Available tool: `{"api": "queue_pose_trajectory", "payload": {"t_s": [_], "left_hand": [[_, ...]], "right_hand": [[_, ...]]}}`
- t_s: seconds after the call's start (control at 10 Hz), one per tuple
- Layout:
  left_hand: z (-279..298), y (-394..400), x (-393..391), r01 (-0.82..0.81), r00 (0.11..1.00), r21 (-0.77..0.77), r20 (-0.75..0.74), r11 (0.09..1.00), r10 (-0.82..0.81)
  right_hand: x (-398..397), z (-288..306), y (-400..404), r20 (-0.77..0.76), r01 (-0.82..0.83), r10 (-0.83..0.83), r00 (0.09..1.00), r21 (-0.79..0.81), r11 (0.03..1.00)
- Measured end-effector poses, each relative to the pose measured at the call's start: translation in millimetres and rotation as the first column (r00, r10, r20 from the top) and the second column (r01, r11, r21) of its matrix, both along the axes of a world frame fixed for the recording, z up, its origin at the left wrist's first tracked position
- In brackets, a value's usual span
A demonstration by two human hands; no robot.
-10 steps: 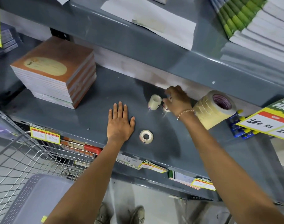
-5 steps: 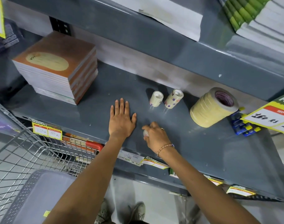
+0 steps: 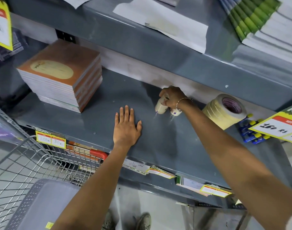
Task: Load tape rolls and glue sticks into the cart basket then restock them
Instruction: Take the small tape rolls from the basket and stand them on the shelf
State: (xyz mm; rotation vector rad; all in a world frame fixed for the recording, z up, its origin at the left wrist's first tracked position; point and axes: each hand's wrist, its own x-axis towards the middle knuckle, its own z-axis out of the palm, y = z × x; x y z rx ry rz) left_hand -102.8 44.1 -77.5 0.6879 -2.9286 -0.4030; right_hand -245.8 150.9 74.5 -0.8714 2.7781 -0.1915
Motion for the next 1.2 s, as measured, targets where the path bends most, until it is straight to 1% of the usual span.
{"api": "queue_pose_trajectory", "payload": {"t_s": [0.2,0.4,0.7,0.9,1.1,1.2], "left_hand": [[0,1,-1,-0.005,1.0,0.007,-0.005,1.0,0.005],[0,2,-2,-0.007,1.0,0.005,-0.008,1.0,0.007],[-2,1,-2,-0.009,1.0,-0.008,-0.006,1.0,0.009],[-4,1,-1,-0.01,1.0,-0.012,-0.002,1.0,0.01],[-3,2,-2,-0.014,1.0,-0.011,-0.001,1.0,0.014],[-2,3,-2,-0.019,1.0,-0.015,0.006,1.0,0.019]], "right_hand": [[-9,-19,-2,0.011,-0.034,0.033,0.999,0.066,0.997],[-16,-24,1,0.022,-0.031,0.03,0.999,0.035,0.999],[-16,-26,-2,0.015,-0.074,0.074,0.997,0.07,0.995],[-17,-26,3,0.011,-0.083,0.083,0.997,0.066,0.994],[-16,-25,4,0.042,-0.085,0.083,0.996,0.067,0.994],[-16,-26,7,0.025,-0.088,0.086,0.996,0.061,0.994]]}}
